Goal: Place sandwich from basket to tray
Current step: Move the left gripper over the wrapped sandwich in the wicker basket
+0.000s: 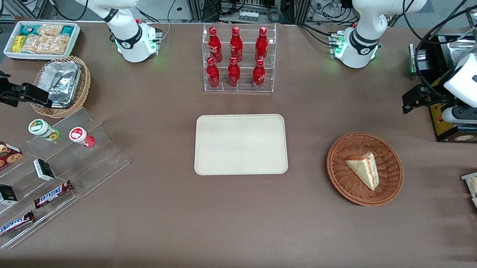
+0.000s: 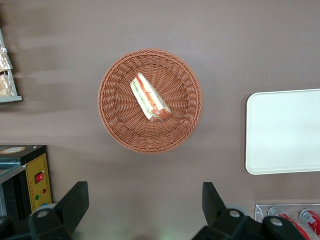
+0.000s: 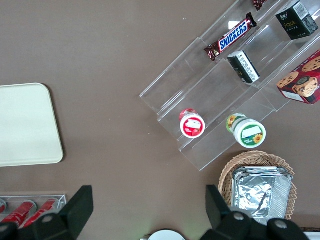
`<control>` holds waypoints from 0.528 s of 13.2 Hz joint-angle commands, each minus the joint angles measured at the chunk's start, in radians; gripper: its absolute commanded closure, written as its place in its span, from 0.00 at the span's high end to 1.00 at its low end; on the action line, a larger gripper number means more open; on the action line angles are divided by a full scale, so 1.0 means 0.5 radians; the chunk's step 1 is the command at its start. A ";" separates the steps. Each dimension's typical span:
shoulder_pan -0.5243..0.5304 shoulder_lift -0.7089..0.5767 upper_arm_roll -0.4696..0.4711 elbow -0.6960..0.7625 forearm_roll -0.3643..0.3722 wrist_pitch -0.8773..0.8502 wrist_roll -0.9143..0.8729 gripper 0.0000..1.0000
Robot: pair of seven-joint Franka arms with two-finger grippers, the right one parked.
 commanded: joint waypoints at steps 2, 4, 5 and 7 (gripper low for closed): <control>-0.018 -0.023 0.031 0.000 -0.029 -0.038 0.026 1.00; -0.021 0.054 0.028 -0.015 -0.008 -0.004 0.004 1.00; -0.024 0.100 0.025 -0.018 -0.005 0.039 -0.002 1.00; -0.039 0.189 0.022 -0.073 0.002 0.195 -0.090 1.00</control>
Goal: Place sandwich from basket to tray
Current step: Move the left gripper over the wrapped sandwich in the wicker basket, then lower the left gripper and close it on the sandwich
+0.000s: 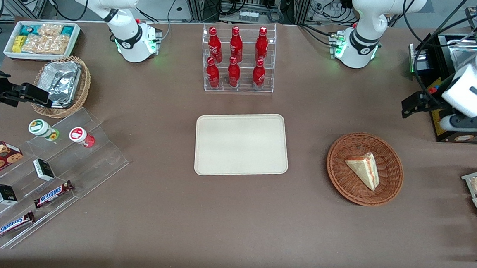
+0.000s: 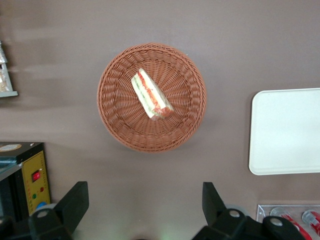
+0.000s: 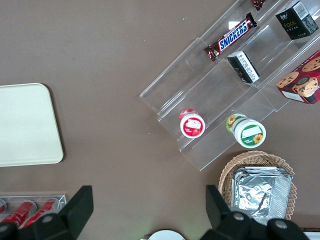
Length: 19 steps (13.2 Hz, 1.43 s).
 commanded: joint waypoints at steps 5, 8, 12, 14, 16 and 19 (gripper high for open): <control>-0.042 0.158 0.005 -0.551 0.037 0.857 -0.370 1.00; -0.039 0.222 0.005 -0.760 0.037 1.161 -0.555 1.00; -0.033 0.290 0.011 -0.865 0.037 1.315 -0.757 1.00; -0.020 0.308 0.017 -0.935 0.037 1.410 -0.779 1.00; -0.011 0.339 0.026 -1.024 0.037 1.575 -0.864 1.00; -0.011 0.400 0.029 -1.132 0.037 1.791 -0.945 1.00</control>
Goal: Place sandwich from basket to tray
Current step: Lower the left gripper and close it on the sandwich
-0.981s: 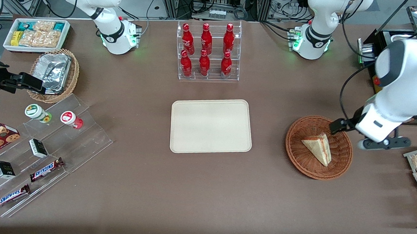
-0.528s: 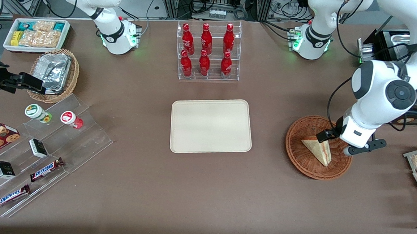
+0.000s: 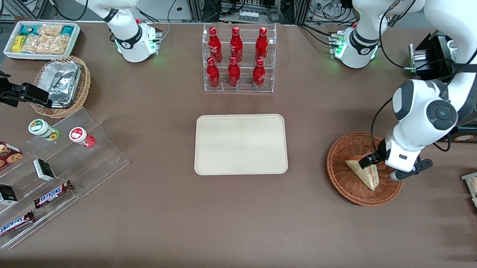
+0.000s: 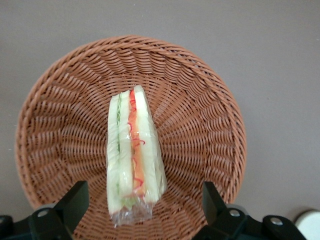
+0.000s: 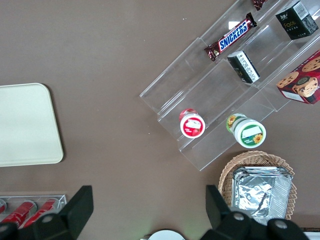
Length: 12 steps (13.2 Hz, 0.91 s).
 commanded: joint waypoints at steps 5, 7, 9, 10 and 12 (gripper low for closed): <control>0.000 0.103 0.012 -0.063 0.032 0.126 -0.081 1.00; -0.003 0.127 0.015 -0.066 0.032 0.139 -0.081 1.00; 0.000 0.146 0.015 -0.067 0.032 0.151 -0.084 1.00; 0.000 0.152 0.015 -0.067 0.032 0.169 -0.081 1.00; 0.000 0.158 0.015 -0.063 0.032 0.176 -0.084 0.52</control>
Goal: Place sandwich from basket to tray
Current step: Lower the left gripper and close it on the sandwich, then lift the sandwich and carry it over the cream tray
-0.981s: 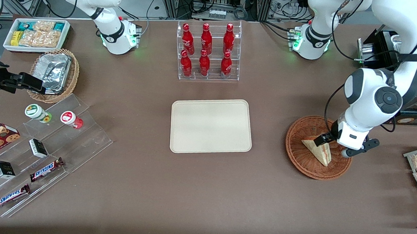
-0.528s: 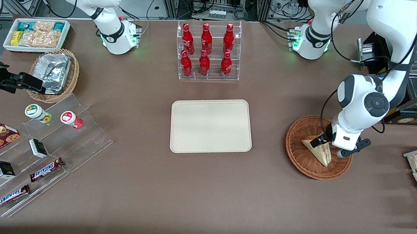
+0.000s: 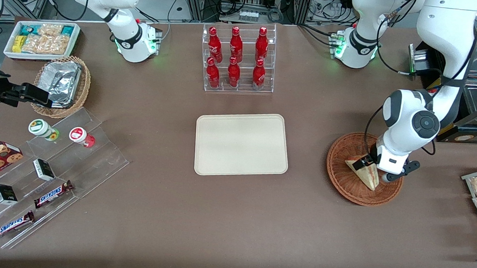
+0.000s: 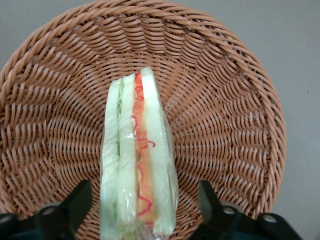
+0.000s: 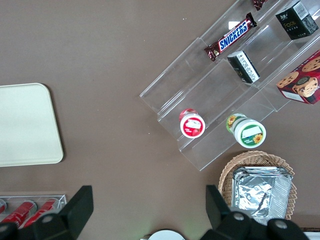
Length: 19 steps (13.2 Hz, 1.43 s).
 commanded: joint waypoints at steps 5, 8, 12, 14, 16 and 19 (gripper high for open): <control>-0.005 -0.038 0.018 0.009 0.032 0.022 -0.029 0.00; -0.029 -0.164 0.006 0.119 0.080 -0.240 -0.036 0.01; -0.250 -0.207 -0.068 0.597 0.228 -0.958 -0.054 0.05; -0.427 -0.195 -0.071 0.776 0.222 -1.170 -0.136 0.05; -0.651 -0.146 -0.071 0.868 0.197 -1.180 -0.228 0.04; -0.989 0.074 -0.071 1.018 0.194 -1.147 -0.400 0.04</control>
